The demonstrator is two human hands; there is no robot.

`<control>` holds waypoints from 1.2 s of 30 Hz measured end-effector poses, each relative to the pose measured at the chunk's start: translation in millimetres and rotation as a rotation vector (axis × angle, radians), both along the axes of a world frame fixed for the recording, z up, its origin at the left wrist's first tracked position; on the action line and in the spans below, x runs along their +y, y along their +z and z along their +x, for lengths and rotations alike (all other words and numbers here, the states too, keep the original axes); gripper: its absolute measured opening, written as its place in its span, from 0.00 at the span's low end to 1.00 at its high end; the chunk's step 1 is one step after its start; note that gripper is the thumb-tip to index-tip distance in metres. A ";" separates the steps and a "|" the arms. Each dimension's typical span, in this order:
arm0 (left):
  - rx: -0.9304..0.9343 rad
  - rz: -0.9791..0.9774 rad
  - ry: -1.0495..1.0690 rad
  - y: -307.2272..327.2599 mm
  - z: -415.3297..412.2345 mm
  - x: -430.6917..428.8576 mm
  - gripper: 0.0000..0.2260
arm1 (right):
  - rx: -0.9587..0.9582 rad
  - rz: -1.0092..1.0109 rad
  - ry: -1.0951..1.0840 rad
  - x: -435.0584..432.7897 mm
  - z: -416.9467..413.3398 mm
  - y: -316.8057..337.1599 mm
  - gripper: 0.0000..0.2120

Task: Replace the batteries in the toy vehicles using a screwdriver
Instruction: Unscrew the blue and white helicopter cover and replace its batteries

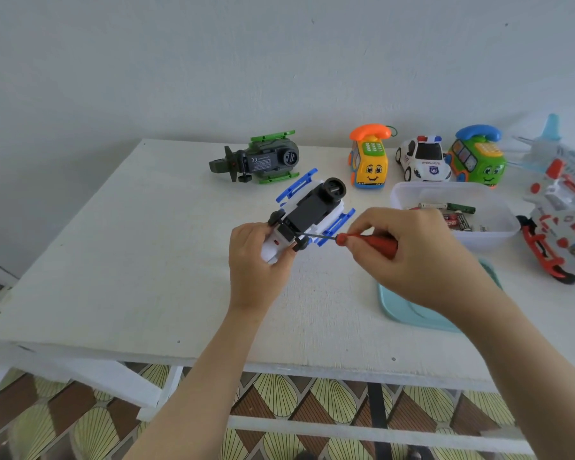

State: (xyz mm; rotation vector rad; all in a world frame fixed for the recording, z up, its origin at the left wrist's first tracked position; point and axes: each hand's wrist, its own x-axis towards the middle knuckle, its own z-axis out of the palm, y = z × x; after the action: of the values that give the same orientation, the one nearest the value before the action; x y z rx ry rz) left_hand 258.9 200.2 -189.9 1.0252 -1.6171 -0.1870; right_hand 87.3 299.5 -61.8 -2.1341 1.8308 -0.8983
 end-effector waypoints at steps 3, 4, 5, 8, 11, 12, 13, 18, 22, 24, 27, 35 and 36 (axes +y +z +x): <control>0.006 -0.006 0.006 0.4 0.1 0.5 0.13 | -0.055 0.031 -0.004 1.1 -0.3 -6.9 0.06; 0.007 -0.012 0.007 0.8 -0.2 0.7 0.12 | -0.068 0.040 -0.007 1.6 0.7 -9.5 0.06; 0.008 -0.019 0.009 1.2 -0.4 1.0 0.12 | -0.061 0.048 -0.014 2.2 2.1 -12.6 0.06; 0.013 -0.021 0.036 2.4 -0.7 1.4 0.12 | 0.090 0.062 -0.053 6.7 12.5 -23.8 0.08; 0.014 -0.013 0.057 3.4 -1.4 2.7 0.13 | 0.214 0.002 -0.096 14.3 29.8 -33.2 0.12; 0.015 -0.018 0.058 3.6 -1.7 2.8 0.13 | 0.226 -0.016 -0.100 17.1 35.2 -36.8 0.13; 0.015 -0.025 0.060 3.5 -1.9 2.9 0.13 | 0.231 -0.046 -0.107 19.4 40.1 -40.5 0.12; 0.015 0.007 0.079 2.3 -1.4 1.6 0.10 | 0.109 -0.137 -0.143 23.8 49.5 -48.6 0.09; 0.021 0.032 0.079 1.5 0.2 1.2 0.12 | 0.051 -0.107 -0.162 19.7 44.1 -42.5 0.10; 0.033 0.053 0.074 1.4 0.3 0.9 0.12 | 0.036 -0.112 -0.166 18.7 40.8 -38.7 0.10; 0.038 0.079 0.061 1.9 0.2 1.3 0.13 | -0.009 -0.149 -0.173 17.3 35.5 -32.8 0.06; 0.028 0.046 0.034 3.4 -0.3 2.7 0.15 | -0.044 -0.210 -0.263 7.5 15.8 -26.0 0.06; 0.024 0.035 0.025 4.0 0.1 3.2 0.16 | -0.060 -0.209 -0.274 6.1 13.0 -26.7 0.06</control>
State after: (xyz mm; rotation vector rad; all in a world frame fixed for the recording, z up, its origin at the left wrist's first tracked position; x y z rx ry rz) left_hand 259.0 203.4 -185.8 1.0655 -1.5834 -0.2110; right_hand 100.3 305.6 -88.5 -1.9708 2.1162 -1.2495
